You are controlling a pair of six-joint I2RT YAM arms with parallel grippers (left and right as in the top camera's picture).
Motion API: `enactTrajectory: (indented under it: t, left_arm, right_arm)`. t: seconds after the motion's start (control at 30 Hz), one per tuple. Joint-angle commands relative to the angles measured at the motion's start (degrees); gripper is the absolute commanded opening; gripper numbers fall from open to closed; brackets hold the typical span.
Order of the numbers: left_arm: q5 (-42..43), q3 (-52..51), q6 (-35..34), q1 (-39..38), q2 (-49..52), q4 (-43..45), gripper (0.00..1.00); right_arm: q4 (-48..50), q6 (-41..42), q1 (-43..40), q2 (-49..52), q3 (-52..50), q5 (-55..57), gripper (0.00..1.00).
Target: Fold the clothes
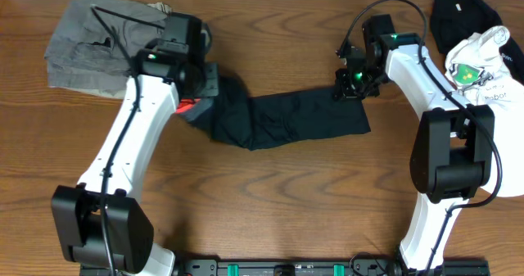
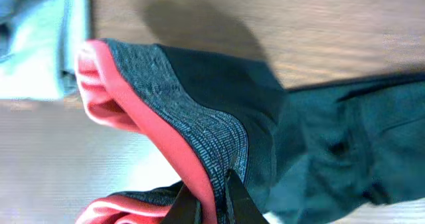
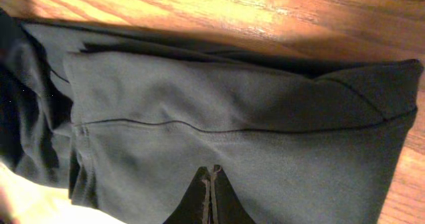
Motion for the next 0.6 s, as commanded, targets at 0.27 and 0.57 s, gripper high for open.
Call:
enactTrajectory:
  t: [0.27, 0.57]
  left_arm:
    - [-10.2, 6.1, 7.1, 9.4, -0.5, -12.5, 0.06]
    - [-11.4, 6.8, 8.6, 12.7, -0.5, -15.0, 0.06]
  right_arm:
    - [-1.2, 0.0, -0.5, 0.6, 0.9, 0.0, 0.02]
    - [-1.6, 0.0, -0.5, 0.6, 0.9, 0.0, 0.03]
